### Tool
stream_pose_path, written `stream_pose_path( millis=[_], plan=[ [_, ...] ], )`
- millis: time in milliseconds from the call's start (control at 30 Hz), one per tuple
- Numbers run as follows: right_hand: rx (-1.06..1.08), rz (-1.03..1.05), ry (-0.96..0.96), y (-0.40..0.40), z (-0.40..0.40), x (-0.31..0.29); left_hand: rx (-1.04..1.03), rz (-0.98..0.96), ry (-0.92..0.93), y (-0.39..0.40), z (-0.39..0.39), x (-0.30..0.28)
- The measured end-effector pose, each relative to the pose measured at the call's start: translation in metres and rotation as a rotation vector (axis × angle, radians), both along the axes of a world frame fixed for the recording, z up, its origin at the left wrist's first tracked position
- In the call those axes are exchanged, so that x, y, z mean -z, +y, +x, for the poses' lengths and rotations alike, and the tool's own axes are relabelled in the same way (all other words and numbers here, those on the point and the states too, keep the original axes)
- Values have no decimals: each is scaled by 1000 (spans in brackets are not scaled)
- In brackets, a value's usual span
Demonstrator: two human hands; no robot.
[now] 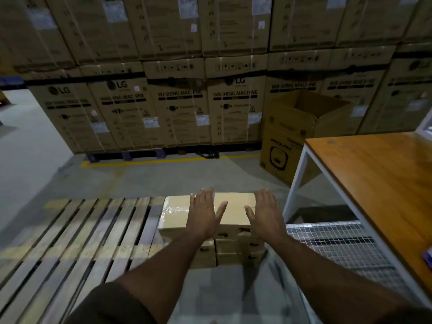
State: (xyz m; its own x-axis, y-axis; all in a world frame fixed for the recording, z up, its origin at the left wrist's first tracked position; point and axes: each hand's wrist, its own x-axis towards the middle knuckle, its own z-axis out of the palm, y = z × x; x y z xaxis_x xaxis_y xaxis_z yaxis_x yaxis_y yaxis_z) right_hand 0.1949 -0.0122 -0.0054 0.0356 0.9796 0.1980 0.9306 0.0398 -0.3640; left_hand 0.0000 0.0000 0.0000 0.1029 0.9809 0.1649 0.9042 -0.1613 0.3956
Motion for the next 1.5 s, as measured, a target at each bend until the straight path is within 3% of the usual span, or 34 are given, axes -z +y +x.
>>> stream_pose_path(
  millis=[633, 900, 1167, 1500],
  plan=[
    [170, -295, 94, 181, -1, 110, -20, -407, -219, 210, 6, 121],
    [151, -392, 95, 251, 35, 173, -165, -560, -313, 271, 33, 178],
    [186, -512, 90, 326, 70, 274, -364, -665, -403, 334, 59, 264],
    [264, -744, 222, 350, 91, 349, -619, -761, -376, 350, 55, 363]
  ],
)
